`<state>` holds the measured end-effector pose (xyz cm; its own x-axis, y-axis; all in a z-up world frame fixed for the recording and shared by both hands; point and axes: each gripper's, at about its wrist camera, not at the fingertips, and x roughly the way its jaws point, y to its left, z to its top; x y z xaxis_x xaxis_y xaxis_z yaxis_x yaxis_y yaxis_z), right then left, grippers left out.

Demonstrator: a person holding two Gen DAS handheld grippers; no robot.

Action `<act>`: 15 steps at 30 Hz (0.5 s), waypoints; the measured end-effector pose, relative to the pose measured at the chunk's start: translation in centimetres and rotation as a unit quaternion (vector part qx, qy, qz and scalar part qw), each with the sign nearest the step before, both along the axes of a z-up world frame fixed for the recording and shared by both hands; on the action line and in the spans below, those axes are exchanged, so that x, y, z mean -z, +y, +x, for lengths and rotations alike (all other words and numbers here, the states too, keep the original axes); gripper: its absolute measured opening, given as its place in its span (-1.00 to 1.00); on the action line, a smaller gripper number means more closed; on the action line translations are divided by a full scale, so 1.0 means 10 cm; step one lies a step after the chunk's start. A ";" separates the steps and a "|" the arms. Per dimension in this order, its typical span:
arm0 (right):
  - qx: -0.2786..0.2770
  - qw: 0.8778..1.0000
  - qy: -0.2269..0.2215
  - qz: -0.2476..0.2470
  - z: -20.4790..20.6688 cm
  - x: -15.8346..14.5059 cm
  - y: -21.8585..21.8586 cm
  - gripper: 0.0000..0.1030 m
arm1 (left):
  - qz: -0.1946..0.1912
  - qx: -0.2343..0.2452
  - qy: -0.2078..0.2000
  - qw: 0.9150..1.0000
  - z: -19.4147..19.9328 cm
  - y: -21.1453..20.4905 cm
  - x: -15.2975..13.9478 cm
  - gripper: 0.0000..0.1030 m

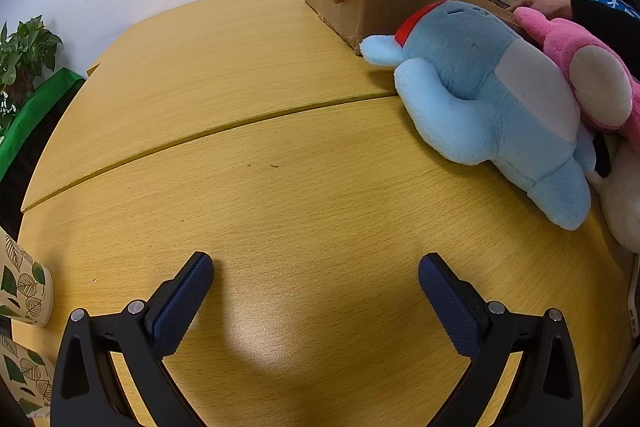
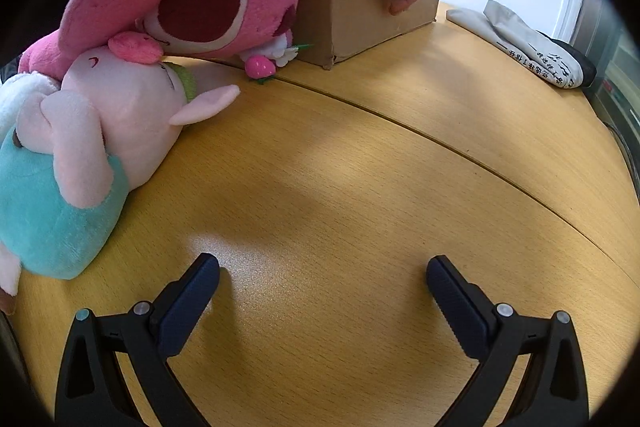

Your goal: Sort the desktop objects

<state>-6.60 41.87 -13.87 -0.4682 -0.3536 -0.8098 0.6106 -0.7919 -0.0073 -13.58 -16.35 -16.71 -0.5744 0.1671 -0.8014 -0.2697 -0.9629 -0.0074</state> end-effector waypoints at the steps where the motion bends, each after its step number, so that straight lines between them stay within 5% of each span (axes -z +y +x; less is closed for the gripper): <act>1: 0.000 1.000 0.000 0.000 0.00 0.00 0.00 1.00 | 0.000 0.000 0.000 1.000 -0.02 0.00 0.00 1.00; 3: 0.000 1.000 0.000 0.000 0.01 0.00 0.00 1.00 | 0.000 0.000 0.000 1.000 -0.07 -0.05 0.04 1.00; 7: 0.000 1.000 0.000 0.000 0.02 0.00 0.00 1.00 | -0.001 0.000 0.001 1.000 0.68 -0.73 0.08 1.00; 15: 0.000 1.000 0.000 0.000 0.01 0.00 0.01 1.00 | -0.001 0.001 0.001 1.000 0.77 -0.76 0.03 1.00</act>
<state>-6.47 41.93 -13.87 -0.4685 -0.3536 -0.8096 0.6101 -0.7923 -0.0069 -5.93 -23.97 -17.01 -0.5751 0.1660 -0.8011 -0.2708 -0.9626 -0.0050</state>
